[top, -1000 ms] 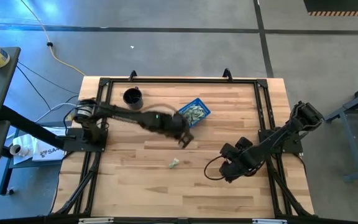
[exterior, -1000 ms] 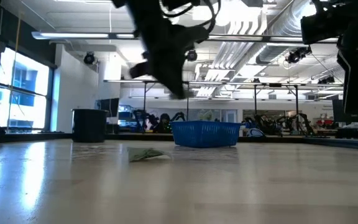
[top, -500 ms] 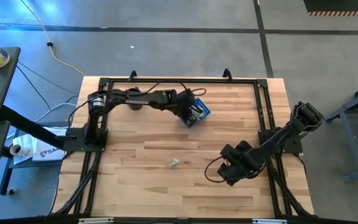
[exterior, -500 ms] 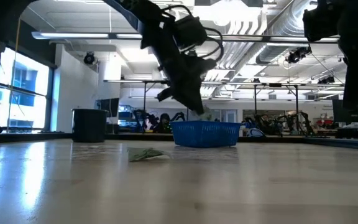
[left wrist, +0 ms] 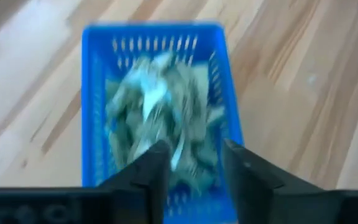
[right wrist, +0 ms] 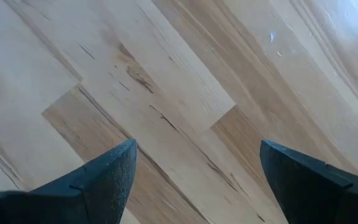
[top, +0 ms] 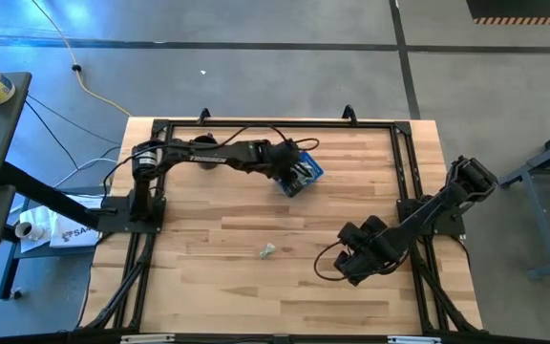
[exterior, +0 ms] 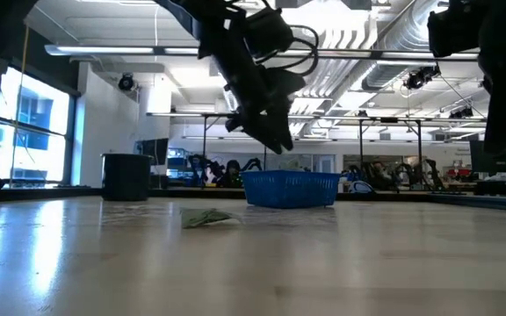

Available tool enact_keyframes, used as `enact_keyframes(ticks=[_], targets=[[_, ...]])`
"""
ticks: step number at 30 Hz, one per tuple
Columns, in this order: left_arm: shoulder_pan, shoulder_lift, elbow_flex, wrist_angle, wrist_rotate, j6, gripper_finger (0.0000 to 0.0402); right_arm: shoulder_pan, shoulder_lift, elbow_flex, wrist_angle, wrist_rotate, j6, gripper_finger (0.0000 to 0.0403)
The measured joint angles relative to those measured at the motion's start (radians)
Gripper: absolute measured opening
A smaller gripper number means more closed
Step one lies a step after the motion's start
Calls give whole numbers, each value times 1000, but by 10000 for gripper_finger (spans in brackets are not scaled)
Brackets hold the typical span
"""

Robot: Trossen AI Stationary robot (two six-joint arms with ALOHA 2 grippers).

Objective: Pick and place Stevia / Truvia into bins
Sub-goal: Put the green stevia packet into the blue bin

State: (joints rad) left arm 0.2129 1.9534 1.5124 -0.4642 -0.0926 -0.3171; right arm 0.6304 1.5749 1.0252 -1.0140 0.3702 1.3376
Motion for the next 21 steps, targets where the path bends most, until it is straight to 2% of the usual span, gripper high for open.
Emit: enact_keyframes(ticks=[5,11,16,21], targets=[[-20,-71,-1,-170,104,-2,218,0,0,0,95,2,-112,330],[-215,-149,-1,-345,117,49,211,-4,0,0,176,64,-281,330],[-408,-141,-1,-380,23,-32,203,-22,0,0,177,86,-382,330],[-509,-123,0,-356,-47,-175,202,-38,0,0,178,47,-453,330]])
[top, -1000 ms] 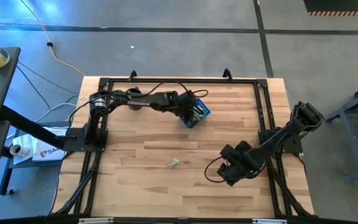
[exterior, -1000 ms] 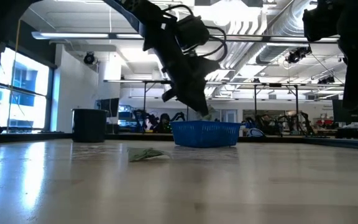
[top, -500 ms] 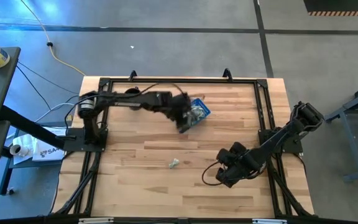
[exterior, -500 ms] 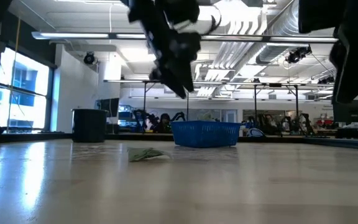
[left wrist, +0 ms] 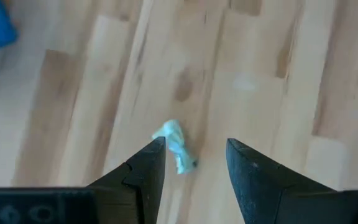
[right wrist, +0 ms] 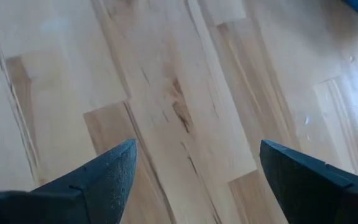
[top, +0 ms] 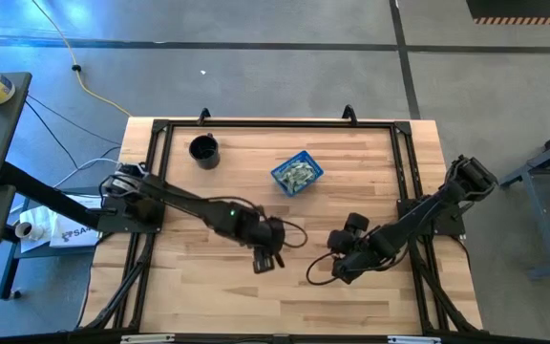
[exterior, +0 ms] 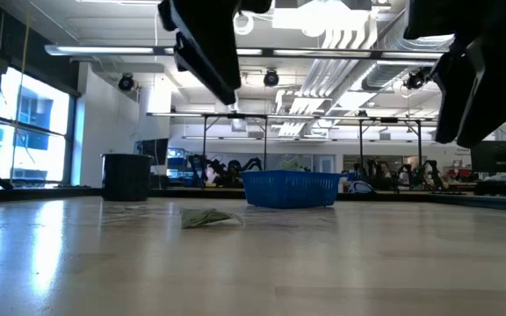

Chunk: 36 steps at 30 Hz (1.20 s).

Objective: Pick and place Stevia / Truvia into bins
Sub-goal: Put the green stevia packet into the blue bin

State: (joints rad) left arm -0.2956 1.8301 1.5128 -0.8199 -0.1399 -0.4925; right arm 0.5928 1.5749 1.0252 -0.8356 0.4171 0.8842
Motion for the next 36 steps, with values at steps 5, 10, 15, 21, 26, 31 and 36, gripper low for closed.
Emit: enact_keyframes(ticks=[5,10,15,21,26,31,36], targets=[[-21,54,-36,16,-1,-125,202,0,0,0,2,-10,-14,330],[-11,102,-91,105,38,-247,202,4,0,0,-9,-67,-5,330],[-12,149,-91,166,42,-274,202,24,0,0,-21,-90,9,330],[-12,224,-87,149,51,-298,202,44,0,0,-34,-87,58,330],[-8,238,-86,147,28,-253,189,51,0,0,-39,-85,80,330],[24,228,-89,142,29,-177,97,51,0,0,-38,-73,84,330],[100,210,-93,143,15,-95,24,51,0,0,-35,-39,111,330]])
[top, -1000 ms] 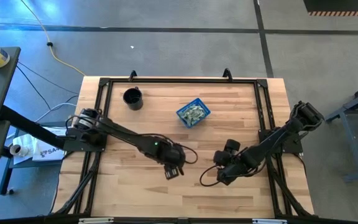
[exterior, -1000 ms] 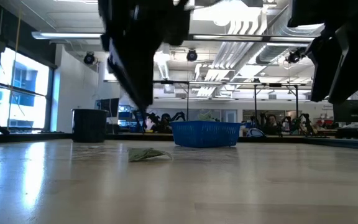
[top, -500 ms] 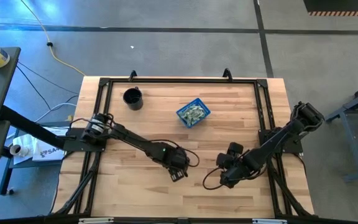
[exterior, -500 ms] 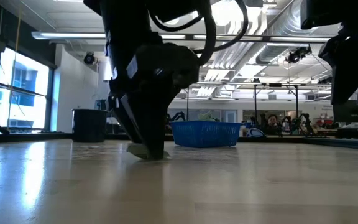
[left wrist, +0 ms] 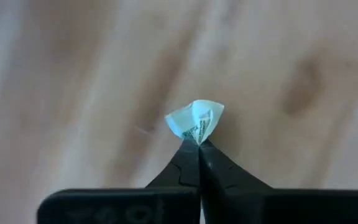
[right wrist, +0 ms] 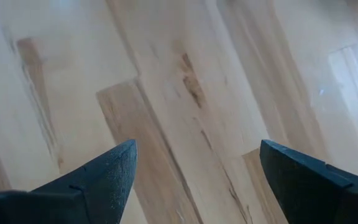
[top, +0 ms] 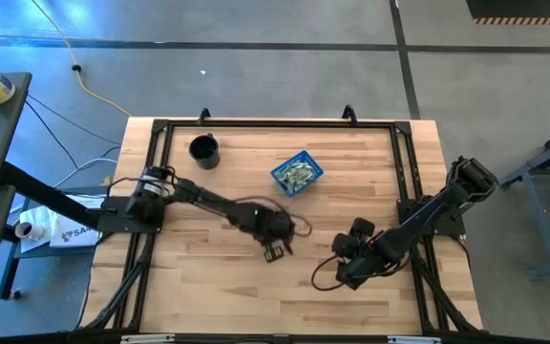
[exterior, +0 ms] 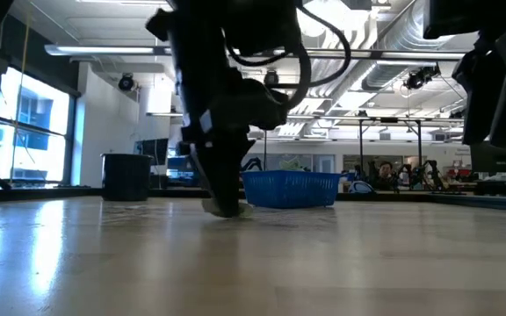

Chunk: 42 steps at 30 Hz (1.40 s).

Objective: Pick and place Stevia / Truvia into bins
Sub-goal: Put the green stevia packet into the blue bin, then return to Home Position

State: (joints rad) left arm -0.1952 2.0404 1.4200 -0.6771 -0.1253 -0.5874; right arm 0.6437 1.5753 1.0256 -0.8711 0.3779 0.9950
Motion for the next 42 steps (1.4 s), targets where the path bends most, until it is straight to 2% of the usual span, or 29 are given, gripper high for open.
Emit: enact_keyframes(ticks=[3,6,12,16,20,23,25,26,29,31,35,42], targets=[[60,-23,19,-24,33,59,39,0,0,0,0,32,36,330],[112,-77,79,-61,73,111,27,4,-13,1,-6,55,76,330],[184,-187,224,-47,33,252,24,25,-66,2,-83,137,173,330],[293,-154,256,18,33,336,28,23,-78,2,-137,150,194,330],[393,-68,255,94,64,339,37,17,-77,2,-141,148,201,330],[434,-13,253,96,145,290,62,17,-77,2,-139,143,215,330],[447,6,252,82,220,244,84,17,-77,2,-135,140,217,330],[448,11,252,71,224,240,96,17,-77,2,-134,139,217,330],[437,15,253,49,137,241,132,17,-77,2,-135,137,213,330],[435,14,254,33,128,242,157,17,-77,2,-140,136,211,330],[438,-33,322,-77,216,242,197,17,-77,2,-146,136,196,330],[369,-166,489,-291,220,304,211,-6,-77,2,-153,166,174,330]])
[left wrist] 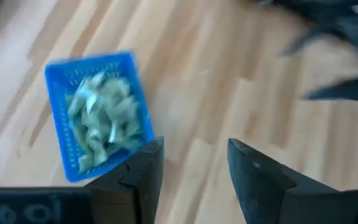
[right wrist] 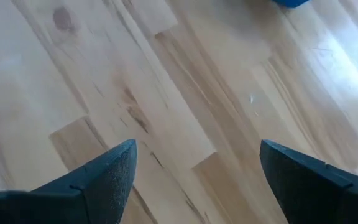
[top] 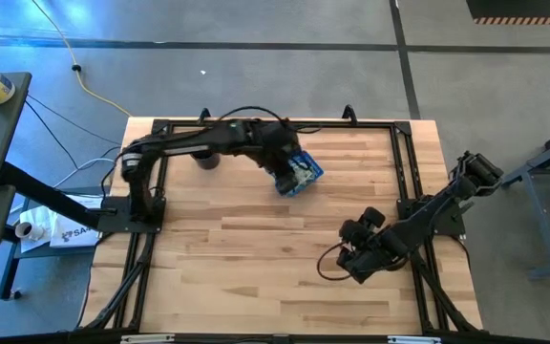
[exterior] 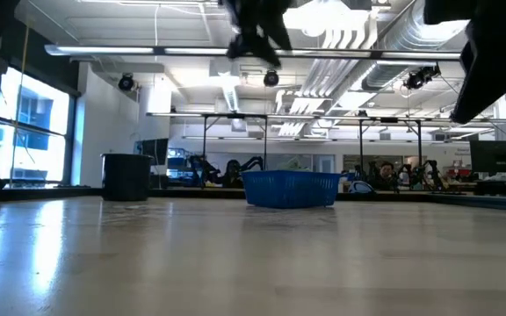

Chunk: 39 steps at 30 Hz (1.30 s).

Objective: Pick and place Stevia / Truvia into bins
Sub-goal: Return to Home Position

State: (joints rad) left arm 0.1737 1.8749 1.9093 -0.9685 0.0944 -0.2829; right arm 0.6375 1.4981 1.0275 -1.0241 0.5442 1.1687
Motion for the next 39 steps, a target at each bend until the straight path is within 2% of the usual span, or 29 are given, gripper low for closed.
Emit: enact_keyframes(ticks=[2,7,12,14,17,21,24,26,28,29,36,39], targets=[[-28,-52,34,-64,-11,42,208,-34,-11,-1,19,-31,-42,330],[-110,-171,43,-119,-140,46,199,-145,-120,-1,119,-116,-270,330],[-140,-273,-44,-20,-96,44,172,-317,-310,-1,239,-189,-459,330],[-155,-319,-142,104,-77,42,154,-382,-388,-1,293,-211,-520,330],[-188,-406,-357,339,-48,13,124,-434,-491,-1,358,-211,-622,330],[-235,-546,-686,696,-30,-72,87,-434,-614,-1,399,-219,-733,330],[-255,-651,-889,884,-31,-151,67,-439,-696,0,375,-191,-758,330],[-254,-727,-987,922,-31,-199,58,-446,-744,0,337,-118,-711,330],[-253,-804,-1058,888,-32,-277,51,-448,-791,0,323,-96,-608,330],[-253,-836,-1090,871,-35,-313,49,-448,-808,0,319,-97,-606,330],[-253,-1060,-1281,877,-60,-373,47,-447,-918,-6,360,-113,-710,330],[-252,-1170,-1373,936,-69,-345,50,-448,-966,-50,451,-137,-749,330]])
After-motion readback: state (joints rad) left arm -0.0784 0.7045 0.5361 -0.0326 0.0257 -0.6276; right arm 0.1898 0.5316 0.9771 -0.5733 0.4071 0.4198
